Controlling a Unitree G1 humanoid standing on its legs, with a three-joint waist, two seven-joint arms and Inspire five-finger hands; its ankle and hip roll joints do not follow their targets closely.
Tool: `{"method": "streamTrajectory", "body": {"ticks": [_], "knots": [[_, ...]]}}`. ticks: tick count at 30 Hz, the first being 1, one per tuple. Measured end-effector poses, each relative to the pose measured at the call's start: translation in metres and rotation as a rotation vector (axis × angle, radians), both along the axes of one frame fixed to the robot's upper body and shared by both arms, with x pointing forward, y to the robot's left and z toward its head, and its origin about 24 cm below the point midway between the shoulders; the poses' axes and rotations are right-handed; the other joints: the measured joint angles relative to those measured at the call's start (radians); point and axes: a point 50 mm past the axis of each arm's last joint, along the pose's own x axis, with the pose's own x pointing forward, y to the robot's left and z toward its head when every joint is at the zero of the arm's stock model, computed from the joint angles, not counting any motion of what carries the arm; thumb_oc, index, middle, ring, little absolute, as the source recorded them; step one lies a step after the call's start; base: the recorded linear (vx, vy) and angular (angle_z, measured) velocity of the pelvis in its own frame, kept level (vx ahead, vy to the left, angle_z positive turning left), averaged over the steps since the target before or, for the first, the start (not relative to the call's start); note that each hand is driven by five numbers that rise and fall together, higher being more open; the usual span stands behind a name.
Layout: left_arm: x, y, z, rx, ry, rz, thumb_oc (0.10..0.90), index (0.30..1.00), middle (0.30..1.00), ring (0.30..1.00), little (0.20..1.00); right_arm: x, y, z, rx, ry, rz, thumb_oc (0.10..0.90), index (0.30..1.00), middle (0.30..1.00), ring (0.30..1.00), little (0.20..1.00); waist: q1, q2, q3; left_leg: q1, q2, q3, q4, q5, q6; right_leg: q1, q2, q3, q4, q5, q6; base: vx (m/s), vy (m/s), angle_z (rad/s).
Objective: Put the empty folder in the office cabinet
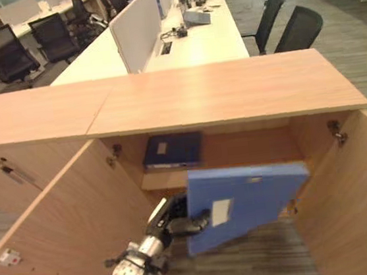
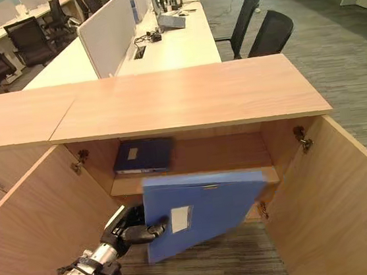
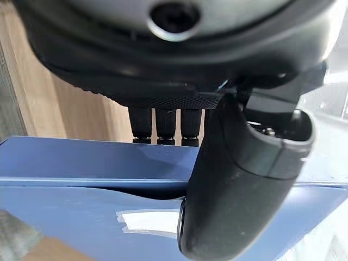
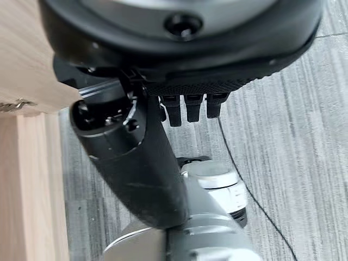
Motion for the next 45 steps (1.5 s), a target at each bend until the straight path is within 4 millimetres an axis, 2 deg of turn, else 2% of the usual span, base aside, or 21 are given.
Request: {"method": "streamTrajectory", "body": {"ticks": [7,11,12,13,17,19,21,23,26,29,31,34,36,41,45], "knots": [[0.000,0.008,0.000,0.043,-0.011,0.027,0.400,0.300,0.300,0.300,0.300,0.006,0.000,0.000,-0.001,-0.010,0.014,0.800,0.900,0.900,0.900,0.900,0.003,0.000,-0.001,0.003,-0.001,-0.010,0.000,-0.002,-0.002,0.008,-0.002,-0.011,0.000,-0.008,0.008,-0.01,-0.003,0.04],[-0.006,0.018,-0.017,0.253,0.016,-0.014,0.400,0.300,0.300,0.300,0.300,0.008,0.000,0.001,-0.015,0.003,0.085,0.800,0.900,0.900,0.900,0.900,0.001,0.005,-0.007,0.003,-0.001,-0.012,-0.001,-0.005,-0.010,0.009,-0.001,-0.013,0.000,-0.007,0.007,0.00,0.000,0.00],[-0.011,0.025,-0.028,0.336,0.051,-0.020,0.400,0.300,0.300,0.300,0.300,0.016,0.000,0.002,-0.040,0.007,0.204,0.800,0.900,0.900,0.900,0.900,0.001,0.005,-0.009,0.003,0.000,-0.012,-0.001,-0.004,-0.009,0.009,-0.001,-0.012,0.000,-0.007,0.006,-0.03,-0.012,0.00],[-0.017,0.032,-0.039,0.412,0.096,-0.025,0.400,0.300,0.300,0.300,0.300,0.031,0.001,0.005,-0.062,-0.027,0.317,0.800,0.900,0.900,0.900,0.900,0.002,0.005,-0.009,0.003,0.001,-0.012,-0.001,-0.003,-0.009,0.009,0.000,-0.012,0.000,-0.005,0.004,-0.04,-0.009,-0.01],[-0.031,0.043,-0.047,0.553,0.140,-0.065,0.400,0.300,0.300,0.300,0.300,0.083,0.009,0.029,-0.136,-0.232,0.592,0.800,0.900,0.900,0.900,0.900,0.001,0.007,-0.010,-0.002,0.000,-0.006,0.000,-0.002,-0.008,0.000,0.000,-0.005,0.000,-0.002,0.002,-0.02,-0.003,-0.04],[-0.029,0.042,-0.047,0.583,0.128,-0.079,0.400,0.300,0.300,0.300,0.300,0.137,0.027,0.058,-0.180,-0.482,0.701,0.800,0.900,0.900,0.900,0.900,0.001,0.005,-0.015,-0.003,0.000,0.000,0.000,0.002,-0.003,-0.004,0.001,0.001,0.000,0.002,0.000,-0.02,-0.003,-0.08],[-0.025,0.040,-0.044,0.578,0.106,-0.081,0.400,0.300,0.300,0.300,0.300,0.166,0.043,0.076,-0.187,-0.602,0.765,0.800,0.900,0.900,0.900,0.900,0.004,0.000,-0.028,-0.004,0.000,-0.001,0.000,0.002,-0.004,-0.005,0.001,0.000,0.000,0.002,0.000,0.00,0.000,0.00],[-0.020,0.038,-0.040,0.583,0.073,-0.076,0.400,0.300,0.300,0.300,0.300,0.186,0.059,0.100,-0.198,-0.745,0.821,0.800,0.900,0.900,0.900,0.900,0.004,0.000,-0.031,-0.004,-0.001,0.000,0.000,0.004,0.001,-0.005,-0.001,-0.001,0.000,0.004,-0.004,0.00,0.000,0.00],[-0.014,0.038,-0.035,0.620,0.023,-0.073,0.400,0.300,0.300,0.300,0.300,0.191,0.058,0.111,-0.239,-0.784,0.873,0.800,0.900,0.900,0.900,0.900,0.004,0.000,-0.031,-0.008,0.000,-0.001,0.000,0.005,0.002,-0.009,-0.001,-0.002,0.000,0.005,-0.005,0.00,0.000,0.00],[-0.013,0.039,-0.034,0.660,0.008,-0.084,0.400,0.300,0.300,0.300,0.300,0.188,0.042,0.122,-0.329,-0.765,0.991,0.800,0.900,0.900,0.900,0.900,0.003,0.004,-0.030,-0.016,0.001,-0.002,0.000,0.005,0.002,-0.016,0.000,-0.006,0.000,0.004,-0.005,0.00,0.000,0.00],[-0.009,0.036,-0.030,0.655,-0.014,-0.088,0.400,0.300,0.300,0.300,0.300,0.189,0.049,0.122,-0.315,-0.746,1.102,0.800,0.900,0.900,0.900,0.900,0.003,0.003,-0.029,-0.015,0.004,-0.002,0.000,0.006,0.002,-0.016,0.002,-0.006,0.000,0.003,-0.005,0.00,0.000,0.00],[0.005,0.024,-0.015,0.640,-0.106,-0.113,0.400,0.300,0.300,0.300,0.300,0.196,0.081,0.122,-0.214,-0.778,1.222,0.800,0.900,0.900,0.900,0.900,0.005,0.005,-0.028,-0.015,0.004,-0.005,0.000,0.006,0.001,-0.015,0.003,-0.008,0.000,-0.002,0.002,0.00,-0.004,0.01],[0.022,0.019,0.002,0.710,-0.205,-0.172,0.400,0.300,0.300,0.300,0.300,0.214,0.098,0.136,-0.211,-0.839,1.310,0.800,0.900,0.900,0.900,0.900,0.013,0.005,-0.028,-0.016,0.004,-0.006,0.000,0.005,0.000,-0.015,0.002,-0.010,0.000,-0.003,0.003,0.00,0.000,0.00],[0.032,0.009,0.016,0.737,-0.298,-0.234,0.400,0.300,0.300,0.300,0.300,0.227,0.104,0.150,-0.247,-0.898,1.372,0.800,0.900,0.900,0.900,0.900,0.028,0.007,-0.028,-0.015,0.002,-0.006,0.004,0.007,0.000,-0.013,0.001,-0.012,0.000,0.001,-0.003,0.00,0.000,0.00],[0.038,0.008,0.021,0.761,-0.322,-0.263,0.400,0.300,0.300,0.300,0.300,0.228,0.104,0.150,-0.256,-0.895,1.382,0.800,0.900,0.900,0.900,0.900,0.026,0.006,-0.026,-0.015,0.003,-0.007,0.004,0.007,0.000,-0.012,0.001,-0.015,0.000,0.001,-0.003,0.00,0.000,0.00]]}}
